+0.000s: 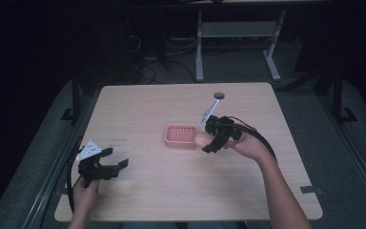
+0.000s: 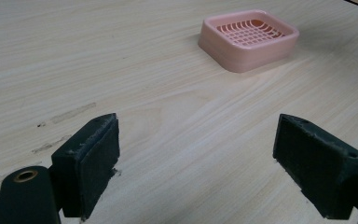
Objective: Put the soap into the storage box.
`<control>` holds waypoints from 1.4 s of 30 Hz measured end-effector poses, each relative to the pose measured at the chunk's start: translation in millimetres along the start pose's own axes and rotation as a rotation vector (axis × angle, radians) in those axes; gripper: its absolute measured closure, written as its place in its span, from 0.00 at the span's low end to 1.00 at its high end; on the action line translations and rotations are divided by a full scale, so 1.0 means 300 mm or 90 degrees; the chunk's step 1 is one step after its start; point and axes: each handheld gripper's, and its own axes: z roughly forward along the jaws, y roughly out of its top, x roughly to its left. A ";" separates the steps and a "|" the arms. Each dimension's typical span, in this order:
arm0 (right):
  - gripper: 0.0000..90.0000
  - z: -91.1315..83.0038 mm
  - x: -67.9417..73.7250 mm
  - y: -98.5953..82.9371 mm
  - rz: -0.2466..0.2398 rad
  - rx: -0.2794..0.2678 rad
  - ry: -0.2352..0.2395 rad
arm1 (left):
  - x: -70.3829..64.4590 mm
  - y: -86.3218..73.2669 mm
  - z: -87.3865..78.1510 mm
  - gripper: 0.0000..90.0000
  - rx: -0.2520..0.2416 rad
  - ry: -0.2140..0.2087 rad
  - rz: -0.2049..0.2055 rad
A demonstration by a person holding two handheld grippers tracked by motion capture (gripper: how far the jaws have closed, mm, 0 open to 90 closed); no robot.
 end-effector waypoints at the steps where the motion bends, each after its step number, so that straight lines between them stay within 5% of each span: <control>1: 0.35 -0.002 -0.001 0.004 0.004 0.000 0.001 | 0.000 0.000 0.000 0.16 0.000 0.000 0.000; 42: 0.35 0.062 -0.090 0.194 -0.013 0.013 0.019 | 0.004 0.002 -0.006 0.16 -0.008 0.001 -0.004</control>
